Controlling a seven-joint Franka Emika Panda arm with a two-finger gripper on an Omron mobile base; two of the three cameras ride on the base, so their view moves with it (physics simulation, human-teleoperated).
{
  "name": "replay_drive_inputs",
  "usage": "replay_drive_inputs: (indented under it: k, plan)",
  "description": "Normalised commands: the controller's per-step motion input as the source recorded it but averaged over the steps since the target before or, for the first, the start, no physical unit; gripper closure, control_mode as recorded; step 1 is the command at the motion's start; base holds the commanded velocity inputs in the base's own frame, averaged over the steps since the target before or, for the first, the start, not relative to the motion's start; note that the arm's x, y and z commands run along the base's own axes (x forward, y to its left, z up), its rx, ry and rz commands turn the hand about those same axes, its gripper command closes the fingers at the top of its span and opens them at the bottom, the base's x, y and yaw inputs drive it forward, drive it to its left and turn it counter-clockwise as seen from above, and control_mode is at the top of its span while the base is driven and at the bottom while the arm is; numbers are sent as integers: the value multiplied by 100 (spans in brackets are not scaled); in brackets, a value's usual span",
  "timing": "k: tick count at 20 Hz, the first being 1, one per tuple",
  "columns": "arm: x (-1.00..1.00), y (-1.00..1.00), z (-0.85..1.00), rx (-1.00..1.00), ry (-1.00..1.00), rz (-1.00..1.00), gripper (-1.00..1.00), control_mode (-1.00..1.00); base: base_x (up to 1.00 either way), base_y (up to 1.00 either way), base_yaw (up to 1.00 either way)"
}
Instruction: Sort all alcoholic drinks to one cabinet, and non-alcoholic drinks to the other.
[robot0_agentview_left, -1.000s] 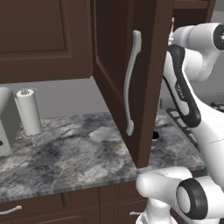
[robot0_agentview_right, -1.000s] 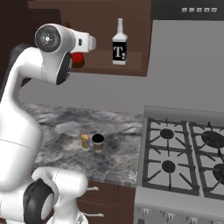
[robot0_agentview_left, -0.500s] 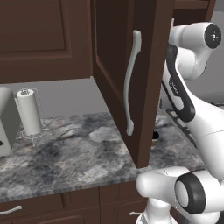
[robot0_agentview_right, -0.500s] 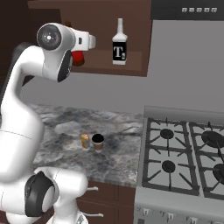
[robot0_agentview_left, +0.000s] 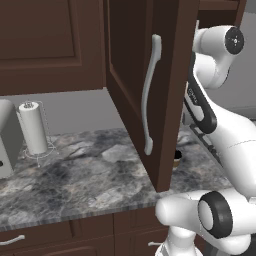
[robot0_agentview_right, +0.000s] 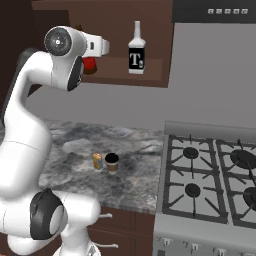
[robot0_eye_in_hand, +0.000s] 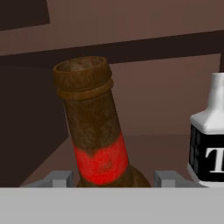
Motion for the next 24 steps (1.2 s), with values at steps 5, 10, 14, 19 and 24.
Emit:
replay_drive_inputs:
  k: [5, 10, 14, 19, 24]
  plan:
    - [19, 0, -3, 0, 0, 0, 100, -100, 0, 0, 0]
    - [22, 0, -4, 0, 0, 0, 100, -100, 0, 0, 0]
    - [22, 0, -4, 0, 0, 0, 100, -100, 0, 0, 0]
    - [22, 0, -4, 0, 0, -1, 100, -100, 0, 0, 0]
    - [20, 0, -5, 0, 0, -1, 100, -100, 0, 0, 0]
